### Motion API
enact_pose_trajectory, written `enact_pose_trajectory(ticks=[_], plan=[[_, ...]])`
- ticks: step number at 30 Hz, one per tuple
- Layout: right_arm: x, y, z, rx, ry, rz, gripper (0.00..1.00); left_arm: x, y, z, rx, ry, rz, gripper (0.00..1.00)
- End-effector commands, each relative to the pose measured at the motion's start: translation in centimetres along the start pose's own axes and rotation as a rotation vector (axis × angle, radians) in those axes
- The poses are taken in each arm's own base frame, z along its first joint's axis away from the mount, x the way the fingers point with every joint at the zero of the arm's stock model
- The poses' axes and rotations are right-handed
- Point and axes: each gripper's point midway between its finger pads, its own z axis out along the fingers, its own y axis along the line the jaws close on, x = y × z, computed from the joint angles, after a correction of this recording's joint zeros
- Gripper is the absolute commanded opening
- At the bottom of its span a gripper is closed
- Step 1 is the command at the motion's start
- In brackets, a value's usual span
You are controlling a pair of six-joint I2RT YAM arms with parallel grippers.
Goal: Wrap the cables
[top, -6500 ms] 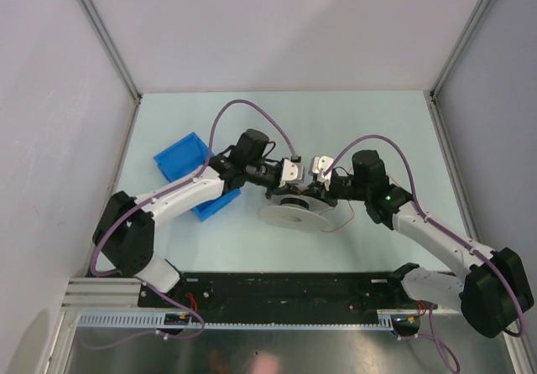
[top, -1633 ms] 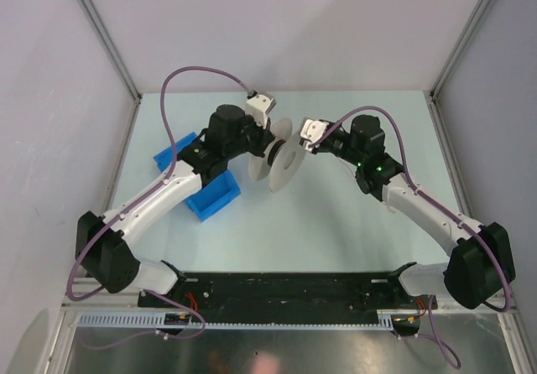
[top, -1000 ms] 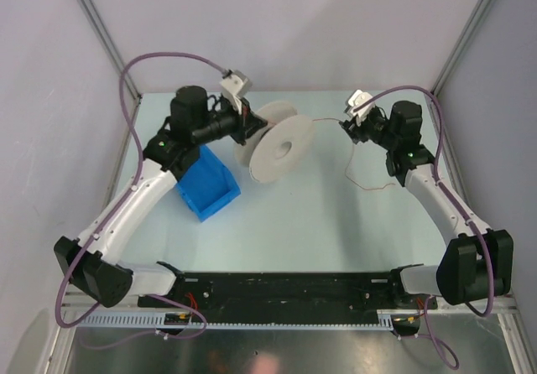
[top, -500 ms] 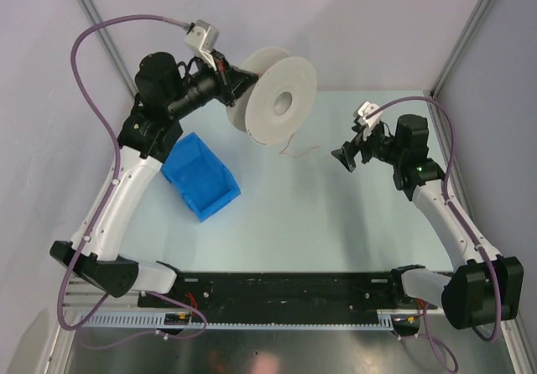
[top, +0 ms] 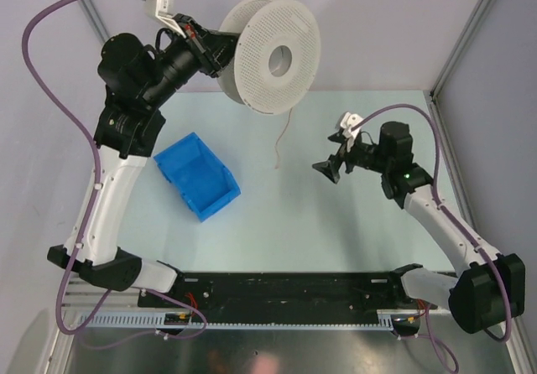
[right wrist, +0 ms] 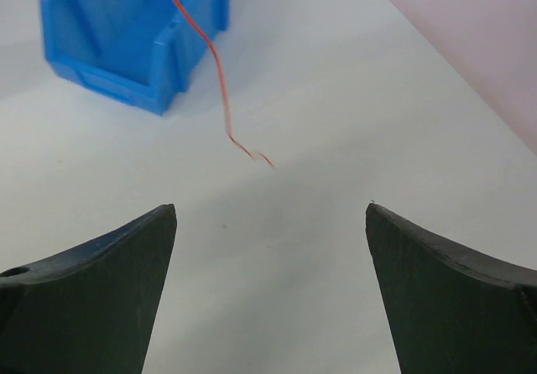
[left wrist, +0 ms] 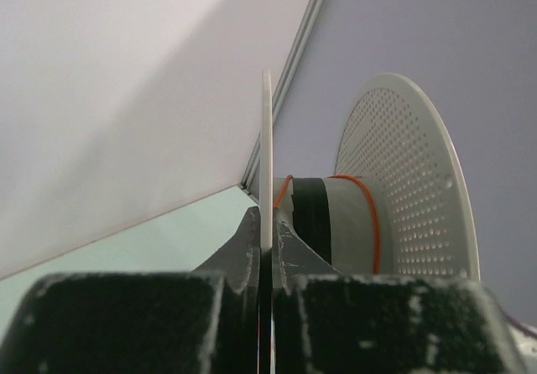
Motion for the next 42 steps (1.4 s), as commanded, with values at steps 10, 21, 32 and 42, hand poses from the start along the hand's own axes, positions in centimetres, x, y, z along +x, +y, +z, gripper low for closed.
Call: enact_pose_trajectory(ticks=[10,21,32,42], plan=[[-3.6,3.0,6.8,-0.001,-0.274,-0.212,0.64,-2.7,-0.4,-0.3,-0.039,-0.112,-0.179,0.00],[-0.3,7.0,2.6,-0.112,-0.131,-0.224,0.00,2.0,8.4,0.9,-0.398,-0.135,-0.254,0.00],[-2.0,13.5,-1.6,-0.250,-0.116,-0.438,0.00,10.7,17.7,0.9,-0.826,0.035,-0.068,0.00],[-9.3,9.8,-0.3,-0.096,-0.209,-0.596,0.00,22.1,17.9,1.0,-0.760,0.394,0.087,0.00]])
